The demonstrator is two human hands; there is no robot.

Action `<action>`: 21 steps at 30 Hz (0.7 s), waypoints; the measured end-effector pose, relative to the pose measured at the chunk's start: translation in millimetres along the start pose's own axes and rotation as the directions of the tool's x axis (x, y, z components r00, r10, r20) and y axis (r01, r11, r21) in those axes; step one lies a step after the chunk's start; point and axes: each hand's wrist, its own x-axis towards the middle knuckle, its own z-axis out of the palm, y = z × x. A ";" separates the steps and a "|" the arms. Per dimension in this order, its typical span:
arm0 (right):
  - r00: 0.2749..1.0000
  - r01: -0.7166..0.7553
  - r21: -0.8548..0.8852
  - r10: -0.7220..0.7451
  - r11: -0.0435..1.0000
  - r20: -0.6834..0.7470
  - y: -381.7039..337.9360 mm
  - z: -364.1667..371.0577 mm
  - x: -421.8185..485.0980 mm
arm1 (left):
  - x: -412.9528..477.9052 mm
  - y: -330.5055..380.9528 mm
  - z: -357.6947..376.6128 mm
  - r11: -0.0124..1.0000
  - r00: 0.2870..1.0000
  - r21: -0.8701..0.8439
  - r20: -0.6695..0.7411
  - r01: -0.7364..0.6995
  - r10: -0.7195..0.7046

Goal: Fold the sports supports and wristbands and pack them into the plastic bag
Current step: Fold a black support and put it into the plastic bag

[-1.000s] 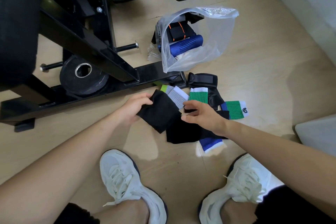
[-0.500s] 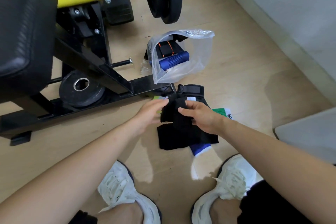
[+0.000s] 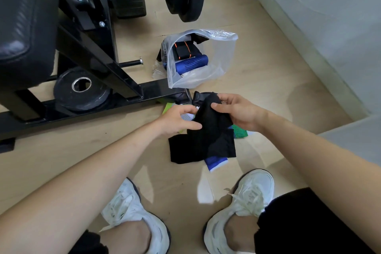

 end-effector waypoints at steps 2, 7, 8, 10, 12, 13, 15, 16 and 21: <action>0.996 0.037 -0.034 -0.039 0.999 -0.081 -5.9 -7.0 -1.4 | 0.7 -0.9 3.3 0.995 0.997 -0.100 0.072 0.016 -0.009; 0.921 0.068 -0.108 -0.104 0.992 -0.376 -0.2 -26.2 -5.0 | -1.2 -18.6 -3.2 0.995 0.991 0.003 0.099 0.096 -0.095; 0.890 0.068 -0.116 -0.113 0.991 -0.442 5.5 -30.8 -5.6 | -2.3 -24.7 -5.9 0.991 0.987 0.036 0.090 0.131 -0.134; 0.830 0.042 -0.103 -0.092 0.994 -0.549 22.1 -41.2 -7.3 | -8.4 -35.8 -9.7 0.981 0.980 0.064 0.061 0.183 -0.187; 0.799 -0.038 -0.104 -0.032 0.994 -0.600 44.6 -52.1 -8.2 | -13.4 -46.9 -12.0 0.969 0.969 -0.007 -0.010 0.249 -0.249; 0.795 -0.092 -0.112 0.005 0.990 -0.607 57.2 -56.6 -8.1 | -14.6 -53.1 -12.1 0.958 0.958 -0.061 -0.053 0.280 -0.283; 0.787 -0.181 -0.122 0.069 0.976 -0.613 81.6 -61.6 -7.2 | -16.1 -64.0 -8.0 0.926 0.923 -0.172 -0.137 0.336 -0.360; 0.780 -0.211 -0.126 0.089 0.969 -0.619 92.1 -61.5 -6.0 | -16.3 -69.4 -4.2 0.912 0.903 -0.211 -0.181 0.351 -0.389; 0.750 -0.318 -0.224 0.100 0.921 -0.654 138.4 -59.0 4.0 | -13.4 -99.6 18.8 0.914 0.842 -0.178 -0.357 0.364 -0.405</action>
